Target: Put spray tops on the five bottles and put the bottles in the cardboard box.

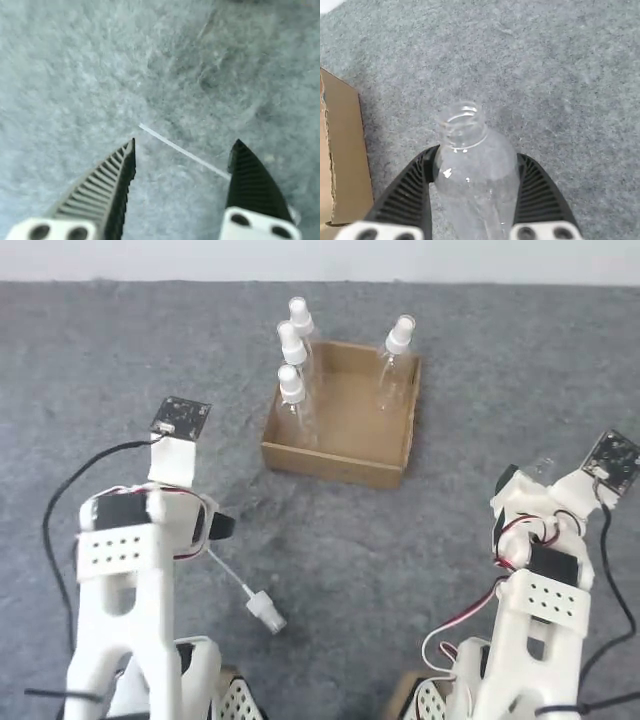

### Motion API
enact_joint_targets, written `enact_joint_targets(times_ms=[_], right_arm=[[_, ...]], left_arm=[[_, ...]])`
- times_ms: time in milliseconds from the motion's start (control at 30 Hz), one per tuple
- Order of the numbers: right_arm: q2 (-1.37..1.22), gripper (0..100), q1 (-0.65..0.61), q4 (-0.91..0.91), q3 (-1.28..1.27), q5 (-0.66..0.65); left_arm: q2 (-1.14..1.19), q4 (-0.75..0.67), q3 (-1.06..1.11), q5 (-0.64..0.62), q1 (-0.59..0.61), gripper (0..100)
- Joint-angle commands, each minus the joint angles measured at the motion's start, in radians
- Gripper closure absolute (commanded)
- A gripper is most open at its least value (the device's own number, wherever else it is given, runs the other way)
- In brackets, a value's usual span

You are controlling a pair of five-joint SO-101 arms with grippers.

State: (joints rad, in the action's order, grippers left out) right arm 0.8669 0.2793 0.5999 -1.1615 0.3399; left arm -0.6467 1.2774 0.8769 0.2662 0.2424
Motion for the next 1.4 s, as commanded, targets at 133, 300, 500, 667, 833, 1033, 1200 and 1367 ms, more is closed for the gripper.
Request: enact_joint_targets(times_ms=[133,300,500,667,833,1033,1200,1367], right_arm=[[0.044,97.2,0.002,-0.028,0.017,0.005],[0.044,97.2,0.001,-0.028,0.017,0.005],[0.044,97.2,0.001,-0.028,0.017,0.005],[0.044,97.2,-0.019,-0.028,0.015,0.003],[0.042,97.2,-0.019,-0.028,0.014,0.003],[0.042,97.2,-0.019,-0.030,0.014,0.003],[0.042,97.2,-0.019,-0.030,0.014,0.003],[0.042,97.2,-0.019,-0.030,0.014,0.003]], left_arm=[[-0.236,0.110,-0.062,0.299,-0.005,72],[-0.275,0.112,0.004,0.428,-0.006,72],[-0.285,0.152,0.110,0.623,-0.064,72],[-0.282,0.170,0.124,0.624,-0.178,72],[-0.276,0.218,0.125,0.667,-0.305,72],[-0.276,0.250,0.173,0.770,-0.433,72],[-0.275,0.227,0.199,0.844,-0.479,75],[-0.275,0.147,0.285,0.875,-0.508,77]])
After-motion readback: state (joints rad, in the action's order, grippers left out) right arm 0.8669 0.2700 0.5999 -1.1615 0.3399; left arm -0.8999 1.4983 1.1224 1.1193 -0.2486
